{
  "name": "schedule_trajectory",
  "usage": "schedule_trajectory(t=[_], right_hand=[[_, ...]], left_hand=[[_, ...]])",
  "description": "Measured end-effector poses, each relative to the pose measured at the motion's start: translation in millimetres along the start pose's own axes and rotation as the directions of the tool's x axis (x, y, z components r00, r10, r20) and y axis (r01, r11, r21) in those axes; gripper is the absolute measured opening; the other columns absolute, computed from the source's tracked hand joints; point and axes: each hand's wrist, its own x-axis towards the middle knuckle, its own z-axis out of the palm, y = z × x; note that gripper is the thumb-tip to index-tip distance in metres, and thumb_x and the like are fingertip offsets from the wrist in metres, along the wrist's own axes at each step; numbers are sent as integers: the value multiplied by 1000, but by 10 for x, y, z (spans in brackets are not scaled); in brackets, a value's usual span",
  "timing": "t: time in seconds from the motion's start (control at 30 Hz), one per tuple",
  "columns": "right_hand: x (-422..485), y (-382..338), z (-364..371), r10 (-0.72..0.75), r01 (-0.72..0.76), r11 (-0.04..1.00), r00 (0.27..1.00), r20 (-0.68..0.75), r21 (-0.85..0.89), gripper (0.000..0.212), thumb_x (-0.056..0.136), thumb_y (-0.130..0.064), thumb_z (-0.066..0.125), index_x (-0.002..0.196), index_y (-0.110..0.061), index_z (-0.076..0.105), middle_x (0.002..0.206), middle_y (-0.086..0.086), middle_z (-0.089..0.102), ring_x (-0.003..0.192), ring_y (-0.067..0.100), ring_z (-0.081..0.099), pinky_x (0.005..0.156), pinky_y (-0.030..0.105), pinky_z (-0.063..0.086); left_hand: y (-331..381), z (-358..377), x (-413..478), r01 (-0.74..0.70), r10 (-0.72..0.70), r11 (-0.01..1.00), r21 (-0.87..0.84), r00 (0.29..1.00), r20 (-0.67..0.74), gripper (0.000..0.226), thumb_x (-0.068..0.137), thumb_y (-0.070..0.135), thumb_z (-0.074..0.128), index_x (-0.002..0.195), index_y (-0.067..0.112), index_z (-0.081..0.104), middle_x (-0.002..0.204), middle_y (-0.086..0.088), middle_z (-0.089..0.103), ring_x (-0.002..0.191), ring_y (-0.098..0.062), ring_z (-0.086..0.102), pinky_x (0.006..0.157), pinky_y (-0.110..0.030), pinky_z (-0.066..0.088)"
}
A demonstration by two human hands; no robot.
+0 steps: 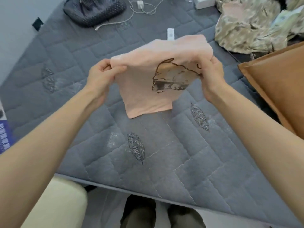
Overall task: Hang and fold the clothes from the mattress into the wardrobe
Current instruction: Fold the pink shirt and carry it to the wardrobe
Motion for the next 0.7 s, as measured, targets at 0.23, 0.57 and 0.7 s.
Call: schedule_trajectory(t=[0.23, 0.57, 0.7], right_hand=[[-340, 460, -150, 100, -82, 979, 991, 90, -187, 10, 63, -19, 56, 72, -17, 53, 68, -8, 49, 59, 2, 43, 48, 8, 36], [-861, 1814, -1178, 666, -252, 582, 694, 275, -773, 8, 78, -3, 61, 84, -5, 56, 79, 2, 51, 70, 12, 46, 58, 19, 35], [-885, 1980, -1349, 720, -227, 462, 661, 213, -857, 31, 53, -15, 61, 82, -3, 61, 76, 5, 54, 71, 16, 49, 63, 26, 38]], left_hand=[[-366, -20, -735, 116, -137, 986, -123, 974, -181, 30, 66, 24, 81, 71, 20, 52, 72, 3, 56, 65, -7, 52, 66, -19, 40], [-1945, 332, -2340, 486, -440, 847, 216, 868, -228, 20, 79, 8, 67, 89, 26, 65, 81, 1, 60, 79, -13, 53, 68, -20, 40], [-2182, 506, -2637, 528, -499, 795, 299, 849, -171, 22, 80, -1, 70, 96, 14, 67, 82, 8, 60, 71, 0, 52, 60, -6, 40]])
